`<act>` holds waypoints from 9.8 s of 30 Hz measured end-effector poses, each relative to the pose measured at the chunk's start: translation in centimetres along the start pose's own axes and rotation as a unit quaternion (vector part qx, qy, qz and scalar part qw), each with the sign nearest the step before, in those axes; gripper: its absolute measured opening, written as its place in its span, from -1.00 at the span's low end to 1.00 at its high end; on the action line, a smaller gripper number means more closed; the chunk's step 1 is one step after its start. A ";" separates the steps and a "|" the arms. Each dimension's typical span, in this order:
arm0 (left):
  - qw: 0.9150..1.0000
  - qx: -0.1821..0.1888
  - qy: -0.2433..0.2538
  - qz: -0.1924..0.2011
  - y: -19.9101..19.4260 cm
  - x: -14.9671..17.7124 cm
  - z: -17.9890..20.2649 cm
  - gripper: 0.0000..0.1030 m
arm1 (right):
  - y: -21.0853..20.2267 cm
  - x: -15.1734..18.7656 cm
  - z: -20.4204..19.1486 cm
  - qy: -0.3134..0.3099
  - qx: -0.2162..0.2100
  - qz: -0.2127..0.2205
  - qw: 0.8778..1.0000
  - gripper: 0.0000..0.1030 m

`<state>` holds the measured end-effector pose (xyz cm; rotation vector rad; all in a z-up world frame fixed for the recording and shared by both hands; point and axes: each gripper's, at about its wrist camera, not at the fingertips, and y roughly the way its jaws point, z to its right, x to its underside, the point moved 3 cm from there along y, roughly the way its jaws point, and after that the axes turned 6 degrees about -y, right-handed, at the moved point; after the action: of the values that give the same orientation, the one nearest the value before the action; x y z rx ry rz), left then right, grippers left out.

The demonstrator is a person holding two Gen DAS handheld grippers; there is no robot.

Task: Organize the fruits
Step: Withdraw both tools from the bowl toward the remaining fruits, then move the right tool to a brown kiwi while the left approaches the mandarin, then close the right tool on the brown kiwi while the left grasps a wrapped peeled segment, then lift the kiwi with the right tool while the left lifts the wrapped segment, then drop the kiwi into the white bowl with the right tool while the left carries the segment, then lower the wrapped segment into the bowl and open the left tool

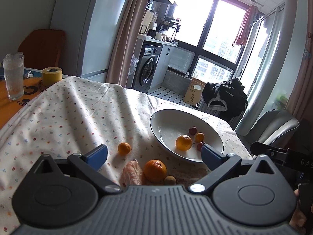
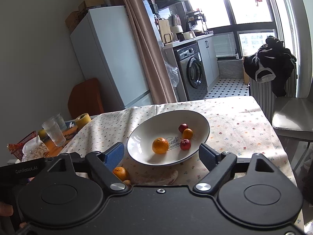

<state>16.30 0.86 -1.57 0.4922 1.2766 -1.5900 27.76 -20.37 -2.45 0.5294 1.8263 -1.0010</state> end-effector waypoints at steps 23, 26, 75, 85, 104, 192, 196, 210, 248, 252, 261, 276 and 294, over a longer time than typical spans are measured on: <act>0.999 -0.031 0.006 -0.016 -4.2 0.5 -2.7 1.00 | -2.4 1.5 -3.5 -0.019 -0.040 -0.020 0.999 1.00; 0.999 -0.031 0.011 -0.021 -4.1 0.7 -2.7 1.00 | -2.2 1.9 -3.6 -0.016 -0.039 -0.027 0.999 1.00; 0.998 0.013 0.038 -0.057 3.7 4.0 -2.7 0.04 | 6.7 8.4 -6.4 -0.064 -0.099 -0.136 0.984 -0.37; 0.997 0.003 0.033 -0.075 6.3 4.3 -3.1 -0.05 | 6.8 8.2 -5.5 -0.061 -0.101 -0.134 0.984 -0.51; 0.990 -0.054 0.115 -0.066 9.1 5.4 -1.2 -0.11 | 6.7 7.9 -3.9 -0.045 -0.087 -0.127 0.987 -0.51; 0.993 -0.074 0.074 -0.058 9.0 3.4 -4.4 -0.36 | 8.1 4.5 -3.6 -0.047 -0.087 -0.086 0.991 -0.51; 0.994 -0.071 0.067 -0.059 8.8 3.3 -4.5 -0.40 | 8.1 3.7 -3.3 -0.047 -0.082 -0.077 0.993 -0.51; 0.998 -0.036 0.017 -0.052 7.4 1.8 -5.9 -0.60 | 10.1 1.4 -2.3 -0.057 -0.042 -0.056 0.996 -0.51; 0.999 -0.017 -0.004 -0.041 6.5 1.4 -6.8 -0.61 | 10.0 1.6 -2.7 -0.056 -0.031 -0.056 0.996 -0.26; 0.999 -0.008 0.004 -0.031 6.0 0.7 -5.7 -0.61 | 9.5 1.6 -2.3 -0.053 -0.031 -0.052 0.997 -0.26; 0.999 0.021 0.029 -0.021 6.4 -0.7 -2.5 -0.61 | 8.4 1.9 -1.0 -0.040 -0.022 -0.047 0.998 -0.06; 0.995 0.064 0.067 -0.035 10.1 -0.9 3.3 -0.61 | 7.2 2.8 2.2 -0.012 -0.004 -0.046 0.999 0.02; 0.996 0.025 0.082 -0.017 9.9 -0.9 3.0 0.41 | 7.1 3.4 2.7 0.001 -0.010 -0.050 0.999 0.11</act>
<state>26.08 -0.91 -4.59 0.6477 1.3767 -1.6394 32.69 -18.76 -8.92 0.4311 1.8768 -1.0488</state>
